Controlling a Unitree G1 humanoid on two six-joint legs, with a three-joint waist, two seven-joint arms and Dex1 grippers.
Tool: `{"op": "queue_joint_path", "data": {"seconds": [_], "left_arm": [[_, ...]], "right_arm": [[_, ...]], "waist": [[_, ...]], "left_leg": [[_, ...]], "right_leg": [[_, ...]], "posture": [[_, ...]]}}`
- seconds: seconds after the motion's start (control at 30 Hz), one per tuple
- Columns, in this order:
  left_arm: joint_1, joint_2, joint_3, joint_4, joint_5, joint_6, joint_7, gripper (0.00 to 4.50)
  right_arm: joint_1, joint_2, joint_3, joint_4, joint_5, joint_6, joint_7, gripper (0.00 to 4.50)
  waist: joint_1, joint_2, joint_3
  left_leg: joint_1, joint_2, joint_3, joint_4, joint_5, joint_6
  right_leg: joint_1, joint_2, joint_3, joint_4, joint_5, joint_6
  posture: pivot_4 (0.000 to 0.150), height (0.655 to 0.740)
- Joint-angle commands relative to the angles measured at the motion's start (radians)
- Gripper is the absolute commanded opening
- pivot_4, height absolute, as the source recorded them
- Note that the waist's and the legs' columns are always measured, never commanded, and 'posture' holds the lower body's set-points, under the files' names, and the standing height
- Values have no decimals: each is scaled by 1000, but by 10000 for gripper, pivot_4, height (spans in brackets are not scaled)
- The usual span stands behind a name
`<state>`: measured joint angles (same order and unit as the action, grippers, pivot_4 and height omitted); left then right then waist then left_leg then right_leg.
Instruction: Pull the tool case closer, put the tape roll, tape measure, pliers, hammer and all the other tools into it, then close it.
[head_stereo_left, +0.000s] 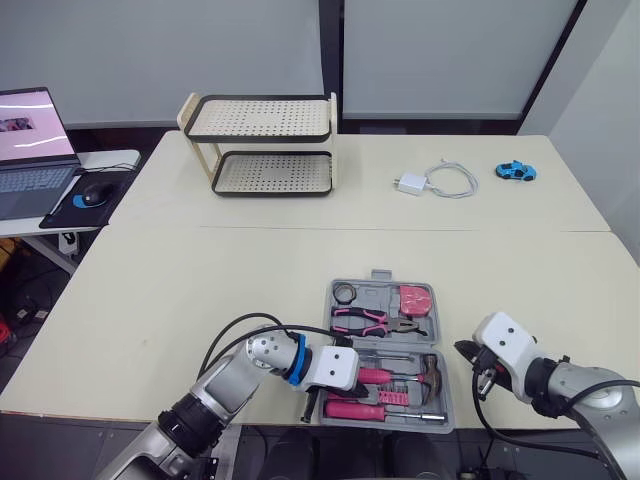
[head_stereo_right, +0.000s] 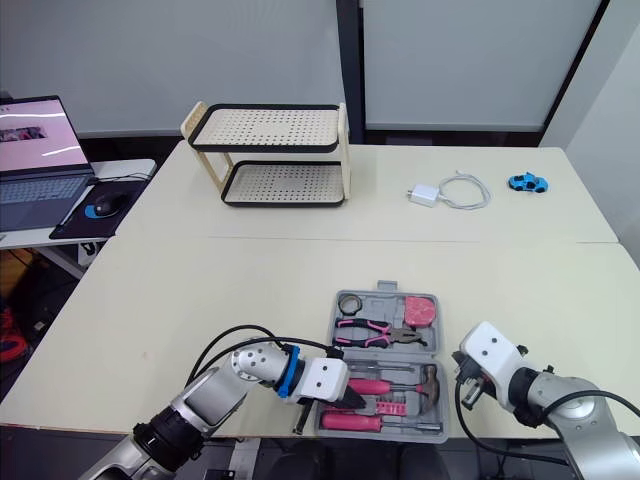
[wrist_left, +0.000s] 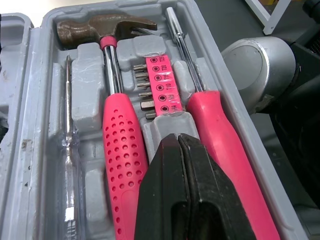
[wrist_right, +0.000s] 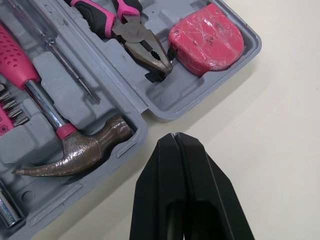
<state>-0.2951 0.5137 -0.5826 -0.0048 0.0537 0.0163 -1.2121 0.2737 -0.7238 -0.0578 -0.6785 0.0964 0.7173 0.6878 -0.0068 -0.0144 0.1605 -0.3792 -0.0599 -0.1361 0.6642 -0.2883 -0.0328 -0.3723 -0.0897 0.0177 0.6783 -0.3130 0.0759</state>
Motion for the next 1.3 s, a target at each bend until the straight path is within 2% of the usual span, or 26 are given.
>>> {"op": "queue_joint_path", "data": {"seconds": [0.03,0.17,0.27,0.37,0.57,0.73,1.03,1.3], "left_arm": [[-1,7,-14,-2,24,-9,1,0],[-4,3,-20,13,40,-12,8,0],[-8,1,-25,27,51,-17,11,0],[-9,-1,-29,43,61,-25,12,0],[-20,-12,-39,82,74,-33,23,0],[-34,-32,-50,128,86,-43,36,0],[-35,-45,-56,166,96,-51,48,0],[-33,-47,-52,198,102,-49,62,0]], "right_arm": [[3,-11,-24,-36,10,-8,-7,229],[-8,2,-41,-35,52,38,-3,229],[-44,71,-141,-53,218,208,16,229],[-120,112,-213,-34,336,364,7,5883],[-304,151,-262,48,431,577,-71,27064],[-432,138,-249,146,455,668,-108,44862],[-582,147,-185,335,450,697,-135,44862],[-585,194,-183,315,460,668,-166,44862]], "waist": [[0,0,0],[0,0,0],[0,0,0],[0,0,0],[0,1,-1],[4,2,-1],[3,3,-2],[4,4,-3]], "left_leg": [[0,0,0,0,0,0],[0,0,0,0,0,0],[0,0,0,0,0,0],[1,0,0,0,0,0],[1,0,0,0,0,0],[1,-1,0,0,0,0],[2,-1,0,1,0,0],[2,-2,0,1,0,0]], "right_leg": [[0,0,0,0,0,0],[0,0,0,0,0,0],[0,0,0,0,0,0],[1,0,0,0,0,0],[2,0,0,0,0,0],[2,-1,0,0,0,0],[2,-1,0,0,0,0],[2,-2,0,0,0,0]], "posture": [[1500,7400],[1500,7400],[1500,7400],[1500,7400],[1500,7400],[1500,7400],[1500,7400],[1500,7400]]}}
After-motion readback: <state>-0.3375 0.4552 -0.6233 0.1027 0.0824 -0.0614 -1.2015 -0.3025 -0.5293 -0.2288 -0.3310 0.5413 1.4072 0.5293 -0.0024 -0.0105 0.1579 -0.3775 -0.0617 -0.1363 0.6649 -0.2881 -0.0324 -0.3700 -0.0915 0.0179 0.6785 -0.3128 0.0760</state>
